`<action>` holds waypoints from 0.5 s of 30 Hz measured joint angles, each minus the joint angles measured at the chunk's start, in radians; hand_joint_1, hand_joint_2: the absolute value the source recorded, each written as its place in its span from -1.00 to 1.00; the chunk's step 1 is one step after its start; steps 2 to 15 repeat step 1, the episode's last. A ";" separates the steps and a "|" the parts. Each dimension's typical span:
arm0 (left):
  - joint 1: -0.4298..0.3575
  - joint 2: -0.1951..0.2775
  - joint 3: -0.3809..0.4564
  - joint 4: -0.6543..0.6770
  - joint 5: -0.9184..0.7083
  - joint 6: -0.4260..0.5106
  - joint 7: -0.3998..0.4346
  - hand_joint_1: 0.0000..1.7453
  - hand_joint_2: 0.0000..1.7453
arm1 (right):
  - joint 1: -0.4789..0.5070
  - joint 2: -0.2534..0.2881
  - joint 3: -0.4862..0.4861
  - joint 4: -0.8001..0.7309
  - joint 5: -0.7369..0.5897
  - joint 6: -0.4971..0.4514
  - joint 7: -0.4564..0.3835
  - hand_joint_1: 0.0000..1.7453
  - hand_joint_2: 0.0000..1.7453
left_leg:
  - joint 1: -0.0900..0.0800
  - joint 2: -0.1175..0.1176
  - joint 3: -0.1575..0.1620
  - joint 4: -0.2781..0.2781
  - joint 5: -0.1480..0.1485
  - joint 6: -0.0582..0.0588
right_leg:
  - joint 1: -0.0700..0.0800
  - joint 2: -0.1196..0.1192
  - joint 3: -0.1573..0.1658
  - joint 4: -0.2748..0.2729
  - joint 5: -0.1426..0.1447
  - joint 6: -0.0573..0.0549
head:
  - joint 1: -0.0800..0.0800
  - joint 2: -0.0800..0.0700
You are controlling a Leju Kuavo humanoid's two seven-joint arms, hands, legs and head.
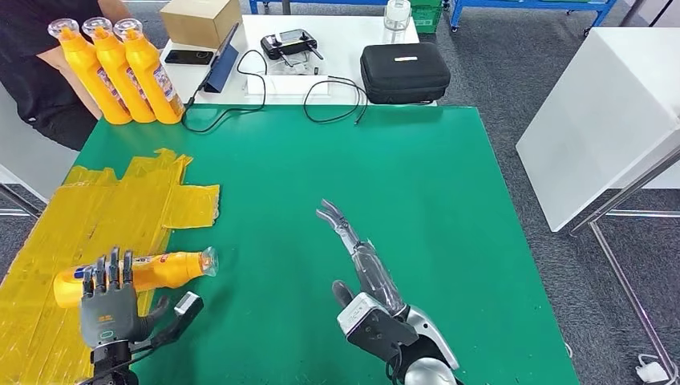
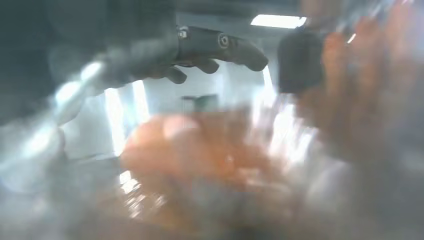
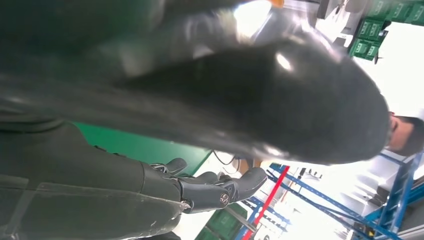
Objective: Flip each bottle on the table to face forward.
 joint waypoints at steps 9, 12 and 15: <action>0.003 -0.001 -0.003 -0.010 0.001 0.018 -0.013 -1.00 -1.00 | 0.002 0.000 -0.001 0.000 0.000 -0.002 0.000 -1.00 -1.00 | 0.000 0.000 0.000 0.000 0.000 0.000 | 0.000 0.000 0.000 0.000 0.000 0.000 | 0.000 0.000; 0.003 -0.001 -0.003 -0.010 0.001 0.018 -0.013 -1.00 -1.00 | 0.002 0.000 -0.001 0.000 0.000 -0.002 0.000 -1.00 -1.00 | 0.000 0.000 0.000 0.000 0.000 0.000 | 0.000 0.000 0.000 0.000 0.000 0.000 | 0.000 0.000; 0.003 -0.001 -0.003 -0.010 0.001 0.018 -0.013 -1.00 -1.00 | 0.002 0.000 -0.001 0.000 0.000 -0.002 0.000 -1.00 -1.00 | 0.000 0.000 0.000 0.000 0.000 0.000 | 0.000 0.000 0.000 0.000 0.000 0.000 | 0.000 0.000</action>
